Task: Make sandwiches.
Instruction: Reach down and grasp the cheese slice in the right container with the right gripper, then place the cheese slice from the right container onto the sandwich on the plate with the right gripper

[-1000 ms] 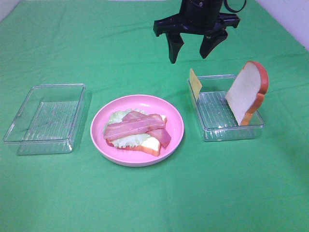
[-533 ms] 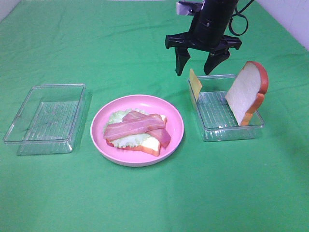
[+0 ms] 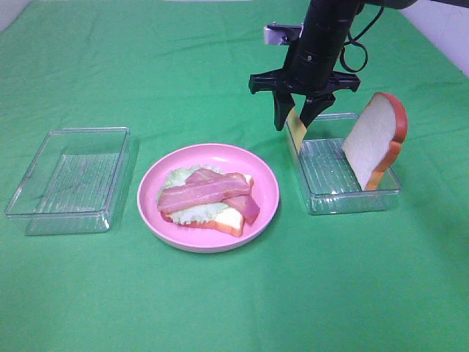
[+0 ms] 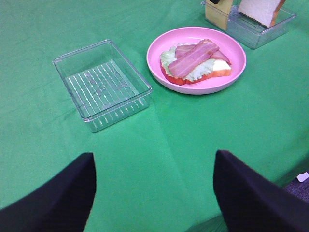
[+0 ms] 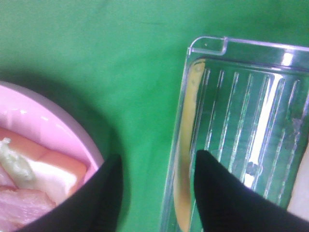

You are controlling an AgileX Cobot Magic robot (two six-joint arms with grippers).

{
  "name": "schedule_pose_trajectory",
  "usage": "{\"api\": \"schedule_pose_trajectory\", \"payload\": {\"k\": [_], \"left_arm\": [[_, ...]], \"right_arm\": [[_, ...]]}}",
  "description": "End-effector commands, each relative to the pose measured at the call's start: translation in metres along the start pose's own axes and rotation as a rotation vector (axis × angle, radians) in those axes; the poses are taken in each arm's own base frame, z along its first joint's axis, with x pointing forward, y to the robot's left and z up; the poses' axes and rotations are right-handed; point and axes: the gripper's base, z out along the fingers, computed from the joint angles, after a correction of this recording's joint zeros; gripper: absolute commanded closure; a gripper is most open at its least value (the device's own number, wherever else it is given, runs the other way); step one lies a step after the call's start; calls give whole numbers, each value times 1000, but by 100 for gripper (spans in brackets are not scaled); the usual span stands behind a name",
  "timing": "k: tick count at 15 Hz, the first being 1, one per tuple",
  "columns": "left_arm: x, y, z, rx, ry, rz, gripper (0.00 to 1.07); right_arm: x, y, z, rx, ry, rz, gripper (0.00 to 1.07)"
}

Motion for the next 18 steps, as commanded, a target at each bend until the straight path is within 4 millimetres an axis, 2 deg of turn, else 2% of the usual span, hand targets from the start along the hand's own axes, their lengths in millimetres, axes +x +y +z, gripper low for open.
{"api": "schedule_pose_trajectory", "payload": {"k": [1, 4, 8, 11, 15, 16, 18], "left_arm": [[1, 0, -3, 5, -28, -1, 40], [1, 0, -3, 5, -28, -1, 40], [1, 0, -3, 5, -28, -1, 40], [1, 0, -3, 5, -28, -1, 40], [1, 0, -3, 5, -28, -1, 40], [1, 0, -3, 5, -28, -1, 40], [1, 0, -3, 5, -28, -1, 40]], "right_arm": [[-1, -4, 0, 17, -2, -12, 83], [-1, -4, 0, 19, 0, -10, 107], [0, -4, -4, 19, -1, -3, 107], [1, 0, -30, 9, -56, -10, 107], [12, 12, -86, -75, -148, -63, 107], [16, 18, -94, -131, -141, -92, 107], [21, 26, -95, -219, -101, -147, 107]]}}
